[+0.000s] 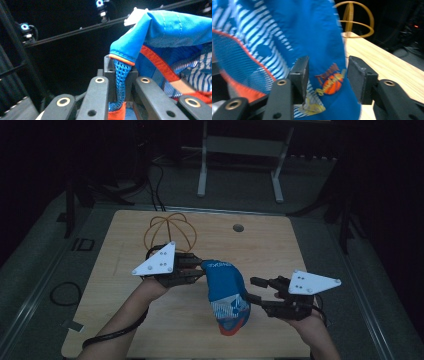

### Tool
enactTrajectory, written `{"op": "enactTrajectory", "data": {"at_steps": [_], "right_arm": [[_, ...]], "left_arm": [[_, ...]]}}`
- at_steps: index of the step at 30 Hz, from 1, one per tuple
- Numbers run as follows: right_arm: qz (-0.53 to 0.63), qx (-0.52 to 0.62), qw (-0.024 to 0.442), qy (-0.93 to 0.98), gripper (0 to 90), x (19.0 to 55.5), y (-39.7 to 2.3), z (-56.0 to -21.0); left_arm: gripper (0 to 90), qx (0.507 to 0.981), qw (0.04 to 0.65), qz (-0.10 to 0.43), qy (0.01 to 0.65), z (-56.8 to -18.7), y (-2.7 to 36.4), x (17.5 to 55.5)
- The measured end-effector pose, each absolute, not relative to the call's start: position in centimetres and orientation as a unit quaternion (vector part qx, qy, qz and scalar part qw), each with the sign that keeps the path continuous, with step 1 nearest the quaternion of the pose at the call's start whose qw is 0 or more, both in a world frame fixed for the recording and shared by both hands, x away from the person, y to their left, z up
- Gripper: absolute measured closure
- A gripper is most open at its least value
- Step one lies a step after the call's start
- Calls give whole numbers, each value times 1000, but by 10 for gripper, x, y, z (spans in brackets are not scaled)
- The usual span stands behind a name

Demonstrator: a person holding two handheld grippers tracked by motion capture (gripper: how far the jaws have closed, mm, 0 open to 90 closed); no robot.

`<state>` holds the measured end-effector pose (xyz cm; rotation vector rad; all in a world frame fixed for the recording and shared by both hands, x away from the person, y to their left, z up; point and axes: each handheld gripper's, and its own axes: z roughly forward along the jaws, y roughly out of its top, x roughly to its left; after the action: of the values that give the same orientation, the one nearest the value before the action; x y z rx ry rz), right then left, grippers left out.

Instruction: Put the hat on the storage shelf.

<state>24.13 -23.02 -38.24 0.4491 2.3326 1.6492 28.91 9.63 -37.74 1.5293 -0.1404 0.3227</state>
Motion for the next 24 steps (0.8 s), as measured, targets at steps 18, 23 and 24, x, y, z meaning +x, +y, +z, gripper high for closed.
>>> {"op": "enactTrajectory", "data": {"at_steps": [18, 23, 24], "right_arm": [[563, 160, 184, 789, 900, 243, -209, -372], [562, 163, 190, 788, 900, 245, -212, -368], [561, 165, 192, 788, 900, 245, -213, -367]], "left_arm": [[860, 691, 709, 139, -25, -384, 98, 294], [855, 699, 701, 143, -21, -383, 101, 293], [852, 703, 697, 144, -21, -384, 102, 292]]}}
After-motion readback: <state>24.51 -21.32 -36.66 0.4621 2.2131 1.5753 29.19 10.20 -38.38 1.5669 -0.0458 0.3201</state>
